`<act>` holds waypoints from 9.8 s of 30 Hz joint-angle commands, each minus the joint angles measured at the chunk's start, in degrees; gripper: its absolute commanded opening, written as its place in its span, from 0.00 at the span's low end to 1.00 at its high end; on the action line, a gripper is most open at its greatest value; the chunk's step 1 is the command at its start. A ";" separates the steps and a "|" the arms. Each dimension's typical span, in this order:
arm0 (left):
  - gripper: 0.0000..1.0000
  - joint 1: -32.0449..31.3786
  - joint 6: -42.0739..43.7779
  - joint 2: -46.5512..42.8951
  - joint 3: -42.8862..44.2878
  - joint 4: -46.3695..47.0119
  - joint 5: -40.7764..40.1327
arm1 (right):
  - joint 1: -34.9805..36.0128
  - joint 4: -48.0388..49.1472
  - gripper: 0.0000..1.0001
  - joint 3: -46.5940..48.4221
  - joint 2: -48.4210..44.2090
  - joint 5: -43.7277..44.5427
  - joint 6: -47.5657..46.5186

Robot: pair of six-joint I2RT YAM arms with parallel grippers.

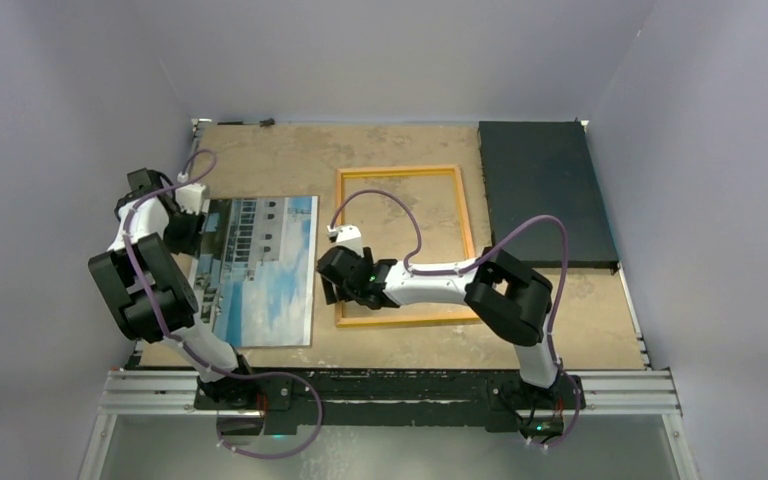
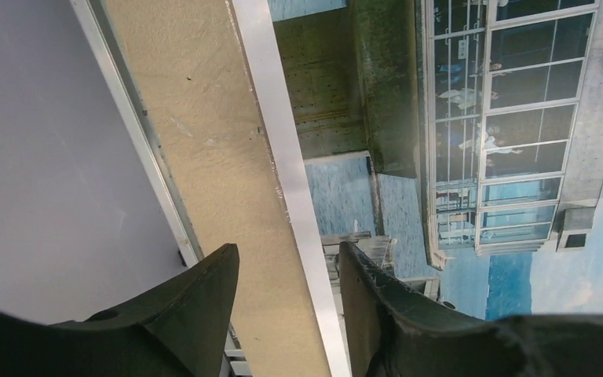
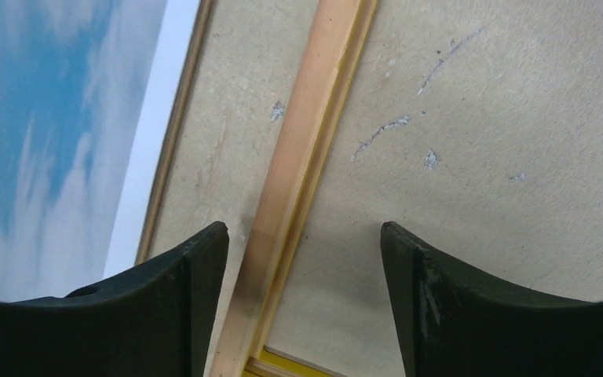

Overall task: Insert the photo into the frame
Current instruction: Pick up the photo frame item at the center of the board, then place the photo frame item in the photo frame.

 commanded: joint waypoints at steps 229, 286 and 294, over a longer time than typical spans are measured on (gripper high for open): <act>0.75 -40.71 -17.72 7.92 5.51 0.29 6.71 | -40.62 -30.24 0.00 7.38 -15.26 -14.07 -23.01; 1.00 -32.87 -9.41 -12.02 2.07 6.10 -20.37 | -40.62 -14.65 0.00 -8.22 -30.60 -33.48 -11.96; 1.00 -32.05 -11.48 -12.88 2.94 3.07 -13.45 | -40.63 -15.78 0.00 -8.33 -31.04 -33.64 -11.07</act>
